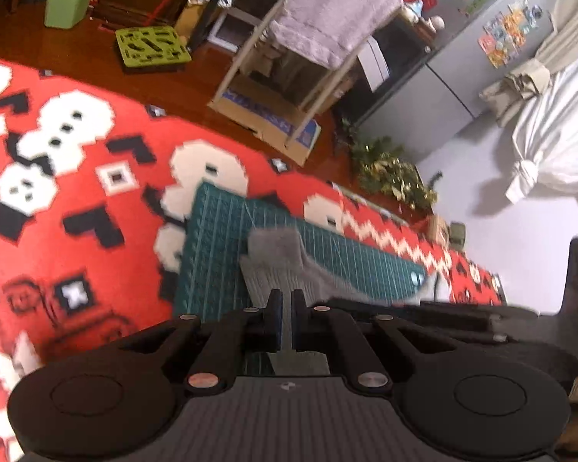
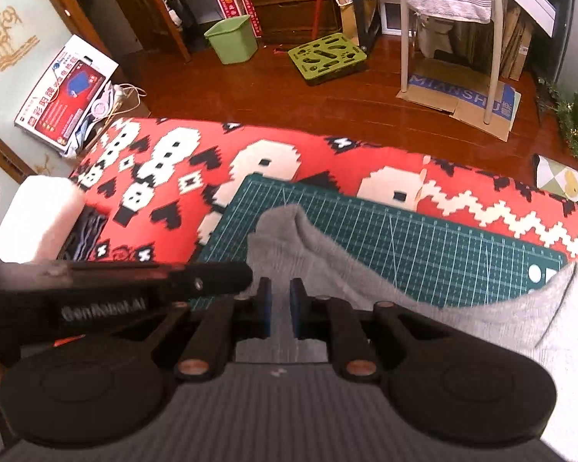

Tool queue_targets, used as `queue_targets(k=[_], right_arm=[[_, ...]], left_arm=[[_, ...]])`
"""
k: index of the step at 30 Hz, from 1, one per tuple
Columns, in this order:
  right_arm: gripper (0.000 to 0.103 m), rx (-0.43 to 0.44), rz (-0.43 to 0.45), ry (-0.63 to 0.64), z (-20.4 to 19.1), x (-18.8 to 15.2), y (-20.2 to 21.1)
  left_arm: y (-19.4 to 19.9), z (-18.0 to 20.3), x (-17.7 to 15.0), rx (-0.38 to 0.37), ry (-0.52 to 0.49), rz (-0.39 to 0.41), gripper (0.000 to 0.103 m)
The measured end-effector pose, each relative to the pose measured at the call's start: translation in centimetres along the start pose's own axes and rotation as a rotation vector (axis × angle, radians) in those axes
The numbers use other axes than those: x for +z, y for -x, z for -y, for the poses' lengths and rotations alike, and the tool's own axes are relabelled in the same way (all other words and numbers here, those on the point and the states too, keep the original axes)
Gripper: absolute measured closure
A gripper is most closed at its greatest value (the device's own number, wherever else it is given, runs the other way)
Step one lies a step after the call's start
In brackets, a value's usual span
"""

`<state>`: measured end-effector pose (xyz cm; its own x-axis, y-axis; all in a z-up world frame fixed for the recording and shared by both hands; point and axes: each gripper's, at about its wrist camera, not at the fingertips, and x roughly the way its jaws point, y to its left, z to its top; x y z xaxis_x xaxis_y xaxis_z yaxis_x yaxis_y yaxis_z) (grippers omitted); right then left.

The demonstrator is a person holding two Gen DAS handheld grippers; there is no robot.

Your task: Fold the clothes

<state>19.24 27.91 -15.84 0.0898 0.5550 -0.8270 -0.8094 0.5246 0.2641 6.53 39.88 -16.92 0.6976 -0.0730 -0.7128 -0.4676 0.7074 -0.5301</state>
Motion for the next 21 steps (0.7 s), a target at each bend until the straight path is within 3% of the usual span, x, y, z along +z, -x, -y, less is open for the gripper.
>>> queue_targets(k=[21], right_arm=[[0.091, -0.012, -0.027, 0.027, -0.4, -3.4, 1.3]], left_arm=[[0.4, 0.7, -1.6, 0.004, -0.019, -0.007, 0.100]])
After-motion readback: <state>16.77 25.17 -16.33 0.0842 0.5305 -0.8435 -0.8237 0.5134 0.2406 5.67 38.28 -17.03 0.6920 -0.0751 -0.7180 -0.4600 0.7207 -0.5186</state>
